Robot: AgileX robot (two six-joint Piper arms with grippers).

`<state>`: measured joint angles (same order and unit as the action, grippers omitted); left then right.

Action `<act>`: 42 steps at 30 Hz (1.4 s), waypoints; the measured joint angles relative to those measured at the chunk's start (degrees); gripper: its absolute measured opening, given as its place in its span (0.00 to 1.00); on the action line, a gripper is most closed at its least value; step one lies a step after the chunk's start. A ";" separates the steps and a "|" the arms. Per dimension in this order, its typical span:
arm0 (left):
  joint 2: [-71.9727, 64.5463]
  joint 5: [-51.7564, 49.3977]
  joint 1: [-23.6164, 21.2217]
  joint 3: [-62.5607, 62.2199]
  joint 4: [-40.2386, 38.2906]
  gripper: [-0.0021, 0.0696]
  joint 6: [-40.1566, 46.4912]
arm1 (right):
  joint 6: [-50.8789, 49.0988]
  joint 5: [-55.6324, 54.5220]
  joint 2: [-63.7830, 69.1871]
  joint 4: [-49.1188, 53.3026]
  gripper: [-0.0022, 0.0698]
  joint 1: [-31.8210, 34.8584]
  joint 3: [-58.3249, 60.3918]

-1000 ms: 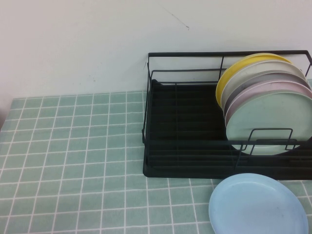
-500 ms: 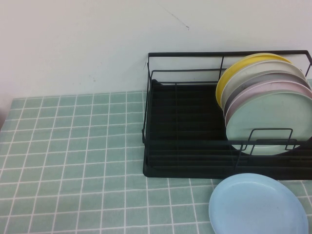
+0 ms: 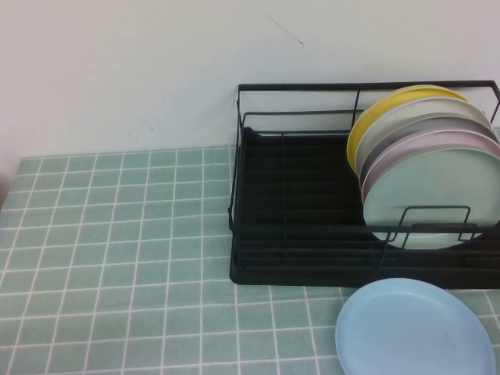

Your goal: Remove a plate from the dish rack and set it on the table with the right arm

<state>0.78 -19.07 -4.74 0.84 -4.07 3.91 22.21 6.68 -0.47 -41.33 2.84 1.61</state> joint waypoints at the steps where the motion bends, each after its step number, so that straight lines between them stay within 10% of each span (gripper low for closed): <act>1: 0.00 0.00 0.00 0.00 0.00 0.02 0.00 | 0.00 0.46 0.25 -0.71 0.03 0.00 0.00; 27: 0.00 0.00 0.00 0.00 0.00 0.02 0.13 | 28.93 31.18 55.68 -0.01 0.04 0.00 -41.46; 36: 0.00 0.00 0.00 0.00 0.00 0.02 0.13 | 51.73 33.69 70.83 -0.21 0.43 0.00 -55.79; 42: 0.00 0.00 0.00 0.00 0.00 0.02 0.13 | 69.36 31.19 78.92 -3.26 0.48 0.00 -59.41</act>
<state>0.78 -19.07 -4.74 0.84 -4.07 4.04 91.56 37.87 78.45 -44.59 2.84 -57.79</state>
